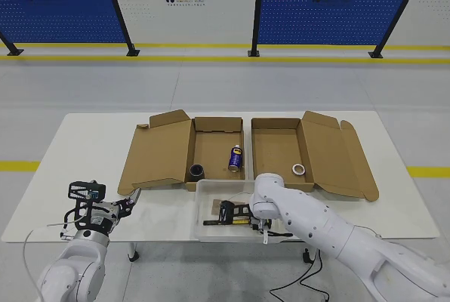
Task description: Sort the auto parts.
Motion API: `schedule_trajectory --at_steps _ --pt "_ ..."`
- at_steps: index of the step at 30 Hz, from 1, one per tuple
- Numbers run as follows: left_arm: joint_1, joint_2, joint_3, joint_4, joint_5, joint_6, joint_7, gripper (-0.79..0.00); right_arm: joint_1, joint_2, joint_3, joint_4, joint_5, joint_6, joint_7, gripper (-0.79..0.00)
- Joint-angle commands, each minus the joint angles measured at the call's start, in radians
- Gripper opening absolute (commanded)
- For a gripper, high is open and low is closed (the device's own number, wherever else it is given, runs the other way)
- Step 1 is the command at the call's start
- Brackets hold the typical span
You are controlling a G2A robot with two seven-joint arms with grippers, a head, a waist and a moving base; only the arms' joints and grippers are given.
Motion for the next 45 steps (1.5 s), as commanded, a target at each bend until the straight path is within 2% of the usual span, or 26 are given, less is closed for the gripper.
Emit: schedule_trajectory --at_steps 1,14,27,35,38,45 --pt "0.0 0.0 0.0 0.0 0.0 0.0 0.0 0.0 -0.001 -0.001 0.006 0.001 0.002 0.003 -0.002 -0.785" --pt "0.0 0.0 0.0 0.0 0.0 0.0 0.0 0.0 -0.017 0.023 0.079 -0.08 0.018 0.03 -0.005 -0.785" --pt "0.0 0.0 0.0 0.0 0.0 0.0 0.0 0.0 -0.091 0.095 0.255 -0.244 0.095 0.06 -0.021 -0.785" --pt "0.0 0.0 0.0 0.0 0.0 0.0 0.0 0.0 -0.168 0.138 0.398 -0.31 0.216 0.067 -0.091 -0.785" --pt "0.0 0.0 0.0 0.0 0.0 0.0 0.0 0.0 -0.197 0.15 0.451 -0.321 0.291 0.055 -0.135 -0.785" --pt "0.0 0.0 0.0 0.0 0.0 0.0 0.0 0.0 -0.252 0.17 0.539 -0.342 0.354 0.045 -0.254 -0.785"
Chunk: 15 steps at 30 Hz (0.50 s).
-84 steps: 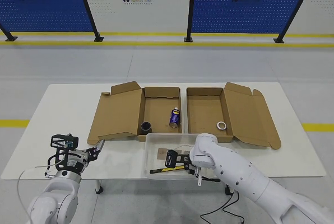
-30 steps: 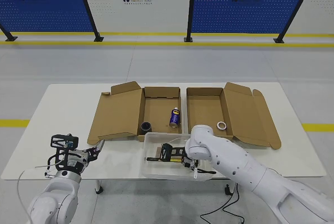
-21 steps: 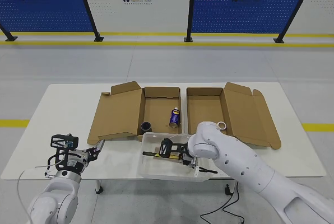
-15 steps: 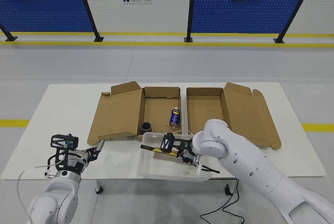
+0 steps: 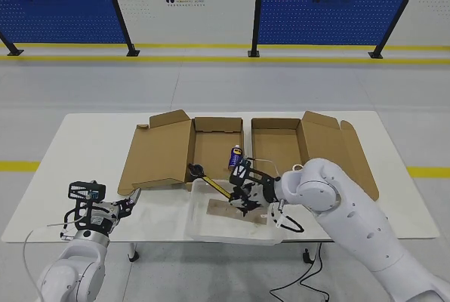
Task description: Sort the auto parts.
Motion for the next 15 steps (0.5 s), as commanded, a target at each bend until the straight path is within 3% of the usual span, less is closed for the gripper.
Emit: schedule_trajectory --at_steps 1,6,15 --pt "0.0 0.0 0.0 0.0 0.0 0.0 0.0 0.0 -0.013 0.004 0.026 -0.004 0.009 0.006 -0.046 -0.785" --pt "0.0 0.0 0.0 0.0 0.0 0.0 0.0 0.0 -0.048 0.015 0.102 -0.013 0.019 0.091 -0.152 -0.785" --pt "0.0 0.0 0.0 0.0 0.0 0.0 0.0 0.0 -0.121 0.029 0.258 -0.001 0.02 0.385 -0.334 -0.785"
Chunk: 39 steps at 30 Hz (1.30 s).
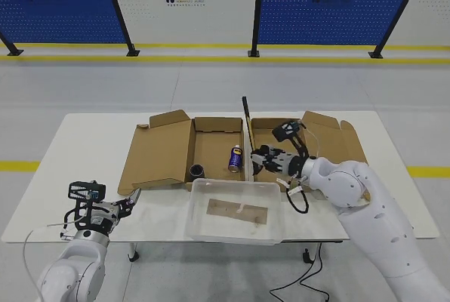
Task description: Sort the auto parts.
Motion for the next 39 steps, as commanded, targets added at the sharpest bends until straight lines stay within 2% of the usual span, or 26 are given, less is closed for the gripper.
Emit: schedule_trajectory --at_steps 1,7,13,20,21,23,24,25,33,39 --pt "0.0 0.0 0.0 0.0 0.0 0.0 0.0 0.0 -0.006 -0.001 0.025 0.02 0.005 0.085 -0.032 -0.785" --pt "0.0 0.0 0.0 0.0 0.0 0.0 0.0 0.0 0.05 -0.02 0.014 0.157 0.029 0.243 -0.085 -0.785" --pt "0.0 0.0 0.0 0.0 0.0 0.0 0.0 0.0 0.156 -0.055 -0.077 0.344 0.013 0.314 -0.101 -0.785" --pt "0.0 0.0 0.0 0.0 0.0 0.0 0.0 0.0 0.245 -0.105 -0.198 0.535 -0.031 0.35 -0.112 -0.785" --pt "0.0 0.0 0.0 0.0 0.0 0.0 0.0 0.0 0.25 -0.111 -0.207 0.555 -0.02 0.351 -0.111 -0.727" --pt "0.0 0.0 0.0 0.0 0.0 0.0 0.0 0.0 0.261 -0.122 -0.223 0.595 -0.009 0.343 -0.111 -0.489" --pt "0.0 0.0 0.0 0.0 0.0 0.0 0.0 0.0 0.266 -0.127 -0.229 0.61 -0.006 0.338 -0.114 -0.114" --pt "0.0 0.0 0.0 0.0 0.0 0.0 0.0 0.0 0.269 -0.132 -0.233 0.624 0.0 0.333 -0.116 0.0" --pt "0.0 0.0 0.0 0.0 0.0 0.0 0.0 0.0 0.278 -0.138 -0.215 0.641 0.007 0.278 -0.132 0.0" --pt "0.0 0.0 0.0 0.0 0.0 0.0 0.0 0.0 0.218 -0.103 -0.117 0.496 -0.022 0.231 -0.172 0.0"
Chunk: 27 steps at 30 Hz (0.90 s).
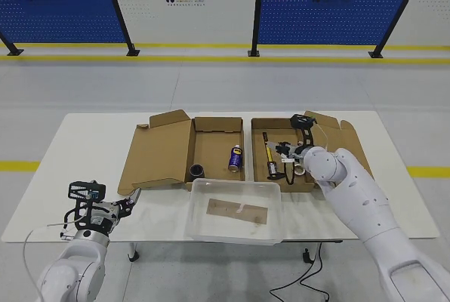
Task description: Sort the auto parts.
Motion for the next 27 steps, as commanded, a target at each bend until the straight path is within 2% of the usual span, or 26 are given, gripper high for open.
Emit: schedule_trajectory --at_steps 1,5,8,17,27 --pt "0.0 0.0 0.0 0.0 0.0 0.0 0.0 0.0 -0.044 0.021 0.058 -0.088 -0.021 -0.016 -0.013 0.0" --pt "0.0 0.0 0.0 0.0 0.0 0.0 0.0 0.0 -0.183 0.072 0.194 -0.277 -0.106 -0.061 -0.027 0.0" --pt "0.0 0.0 0.0 0.0 0.0 0.0 0.0 0.0 -0.313 0.1 0.297 -0.395 -0.108 -0.112 -0.048 0.0" --pt "0.0 0.0 0.0 0.0 0.0 0.0 0.0 0.0 -0.607 0.127 0.45 -0.61 -0.07 -0.136 -0.134 0.0" --pt "0.0 0.0 0.0 0.0 0.0 0.0 0.0 0.0 -0.614 0.127 0.453 -0.616 -0.07 -0.136 -0.135 -0.001"
